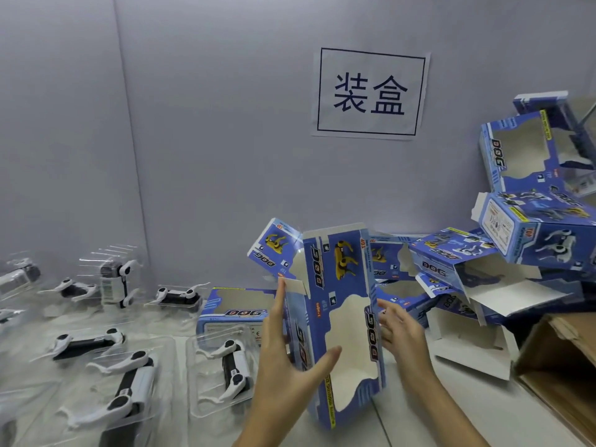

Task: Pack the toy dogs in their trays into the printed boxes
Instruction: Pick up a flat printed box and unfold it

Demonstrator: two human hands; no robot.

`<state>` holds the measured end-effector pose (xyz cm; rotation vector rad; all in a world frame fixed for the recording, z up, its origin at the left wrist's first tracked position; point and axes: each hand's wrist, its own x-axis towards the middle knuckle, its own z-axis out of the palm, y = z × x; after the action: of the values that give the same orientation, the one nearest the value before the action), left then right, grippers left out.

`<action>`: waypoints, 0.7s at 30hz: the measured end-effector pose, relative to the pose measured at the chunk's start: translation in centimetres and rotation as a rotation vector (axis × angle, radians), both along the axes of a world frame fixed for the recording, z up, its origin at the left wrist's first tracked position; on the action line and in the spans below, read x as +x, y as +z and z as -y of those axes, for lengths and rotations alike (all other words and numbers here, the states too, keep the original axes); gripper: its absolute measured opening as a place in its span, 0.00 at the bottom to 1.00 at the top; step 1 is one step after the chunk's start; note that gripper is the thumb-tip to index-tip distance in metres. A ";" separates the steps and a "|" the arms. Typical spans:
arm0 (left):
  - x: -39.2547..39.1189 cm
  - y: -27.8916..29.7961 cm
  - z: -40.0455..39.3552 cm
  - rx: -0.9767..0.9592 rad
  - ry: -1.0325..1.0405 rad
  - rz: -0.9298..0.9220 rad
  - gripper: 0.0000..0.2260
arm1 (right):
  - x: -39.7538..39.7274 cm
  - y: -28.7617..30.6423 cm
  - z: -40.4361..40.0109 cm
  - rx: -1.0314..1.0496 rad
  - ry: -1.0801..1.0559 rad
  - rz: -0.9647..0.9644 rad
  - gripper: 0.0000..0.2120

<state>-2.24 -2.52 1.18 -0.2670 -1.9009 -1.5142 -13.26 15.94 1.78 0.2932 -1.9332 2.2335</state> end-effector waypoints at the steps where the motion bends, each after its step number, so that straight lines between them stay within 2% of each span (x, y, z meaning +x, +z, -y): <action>1: -0.1 0.0 -0.2 -0.015 0.027 -0.003 0.53 | 0.6 -0.2 -0.2 -0.039 -0.004 -0.022 0.12; 4: -0.2 0.2 -0.7 -0.072 0.088 -0.003 0.54 | 2.3 -0.6 0.3 0.039 0.026 -0.152 0.16; 6: -0.3 0.1 -1.0 -0.121 0.103 0.010 0.54 | 3.4 -1.1 1.4 0.173 0.093 -0.213 0.30; 8: -0.4 -0.3 -1.0 -0.157 0.073 0.001 0.53 | 4.1 -1.4 2.5 0.309 0.165 -0.256 0.50; 9: -0.5 -0.5 -0.9 -0.183 0.049 -0.007 0.52 | 4.3 -1.7 3.0 0.370 0.194 -0.281 0.57; 10: -0.5 -0.6 -0.8 -0.218 0.021 -0.006 0.52 | 4.5 -1.8 3.5 0.413 0.216 -0.296 0.60; 12: -0.4 -0.6 -0.6 -0.267 -0.037 -0.004 0.51 | 4.8 -1.5 4.0 0.359 0.245 -0.280 0.58; 15: 0.0 -0.4 -0.6 -0.139 -0.132 0.010 0.43 | 4.3 -0.3 2.4 0.125 0.248 -0.149 0.39; 17: 0.0 -0.3 -0.5 -0.024 -0.136 0.058 0.39 | 4.0 0.8 0.3 0.032 0.416 -0.010 0.30; 19: -0.1 -0.2 -0.6 0.044 -0.141 0.148 0.43 | 3.8 1.3 -1.8 -0.043 0.636 0.118 0.33; 21: -0.2 -0.3 -0.9 0.118 -0.218 0.238 0.48 | 3.5 1.2 -3.1 -0.080 0.746 0.172 0.36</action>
<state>-2.49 -1.66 0.88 -0.2556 -2.0069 -1.8683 -9.75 19.01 2.93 0.9773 -2.0356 2.8462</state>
